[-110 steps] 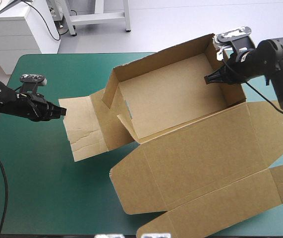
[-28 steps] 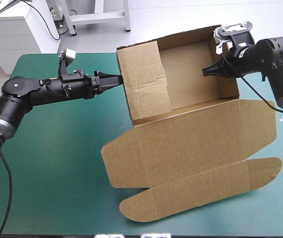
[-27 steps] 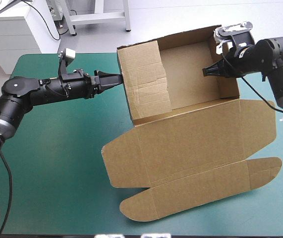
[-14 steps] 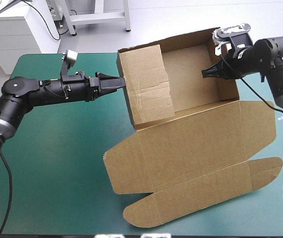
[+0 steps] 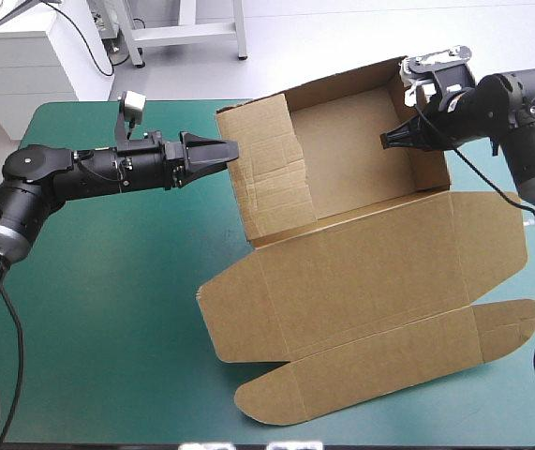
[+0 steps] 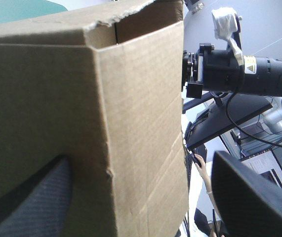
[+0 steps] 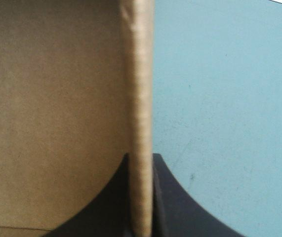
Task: Fold the box
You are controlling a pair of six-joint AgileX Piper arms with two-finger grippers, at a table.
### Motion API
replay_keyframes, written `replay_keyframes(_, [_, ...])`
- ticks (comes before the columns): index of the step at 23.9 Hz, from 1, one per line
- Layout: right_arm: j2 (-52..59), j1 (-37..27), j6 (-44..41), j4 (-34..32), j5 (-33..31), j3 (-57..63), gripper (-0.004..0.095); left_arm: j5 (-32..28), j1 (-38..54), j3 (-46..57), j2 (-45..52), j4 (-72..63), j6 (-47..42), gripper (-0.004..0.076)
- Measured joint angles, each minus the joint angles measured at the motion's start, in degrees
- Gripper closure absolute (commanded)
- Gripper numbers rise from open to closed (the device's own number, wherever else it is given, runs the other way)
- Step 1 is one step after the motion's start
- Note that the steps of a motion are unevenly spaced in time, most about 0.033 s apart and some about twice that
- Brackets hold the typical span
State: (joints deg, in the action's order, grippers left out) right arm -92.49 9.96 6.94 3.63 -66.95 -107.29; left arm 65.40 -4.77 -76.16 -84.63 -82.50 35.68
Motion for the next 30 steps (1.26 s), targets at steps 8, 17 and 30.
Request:
replay_keyframes(8, [-0.45,0.00,-0.44,0.75,0.86,-1.49,0.0919,-8.43,-3.68,0.00,1.02,19.33,-11.78,0.0246])
replay_keyframes(17, [-0.60,0.00,-0.68,0.13,-1.36,-5.59,0.0917,-25.10,-17.91,-1.31,3.25,42.96,-34.19,0.0252])
replay_keyframes(30, [-0.60,0.00,-0.88,0.79,-1.55,-5.69,0.0917,-29.96,-32.91,-3.97,3.25,86.38,-69.11,0.0252])
